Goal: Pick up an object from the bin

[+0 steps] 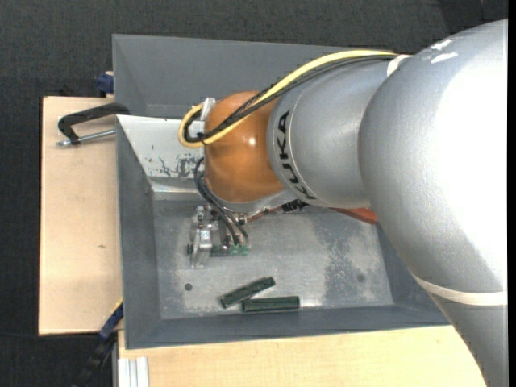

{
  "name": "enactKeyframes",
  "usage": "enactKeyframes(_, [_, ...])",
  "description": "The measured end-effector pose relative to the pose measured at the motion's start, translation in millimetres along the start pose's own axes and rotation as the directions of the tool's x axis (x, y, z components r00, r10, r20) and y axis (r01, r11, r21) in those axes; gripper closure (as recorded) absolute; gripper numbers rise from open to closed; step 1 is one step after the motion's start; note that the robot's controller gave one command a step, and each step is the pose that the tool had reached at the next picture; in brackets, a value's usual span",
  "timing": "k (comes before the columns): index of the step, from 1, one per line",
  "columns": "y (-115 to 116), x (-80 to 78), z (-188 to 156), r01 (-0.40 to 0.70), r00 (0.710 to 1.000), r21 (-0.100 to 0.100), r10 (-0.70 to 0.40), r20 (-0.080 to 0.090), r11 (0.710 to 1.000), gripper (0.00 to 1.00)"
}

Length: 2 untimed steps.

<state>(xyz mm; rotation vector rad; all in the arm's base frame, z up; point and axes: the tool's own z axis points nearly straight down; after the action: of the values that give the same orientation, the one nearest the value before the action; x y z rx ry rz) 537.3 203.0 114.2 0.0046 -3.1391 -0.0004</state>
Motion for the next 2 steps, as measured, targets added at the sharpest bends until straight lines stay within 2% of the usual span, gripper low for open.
enactKeyframes(1, [1.8,-4.5,-15.2,0.009,1.000,-0.002,-0.009,0.005,1.000,1.00])
enactKeyframes(2, [-7.0,24.5,-31.9,0.059,0.998,-0.001,-0.059,0.007,0.998,1.00])
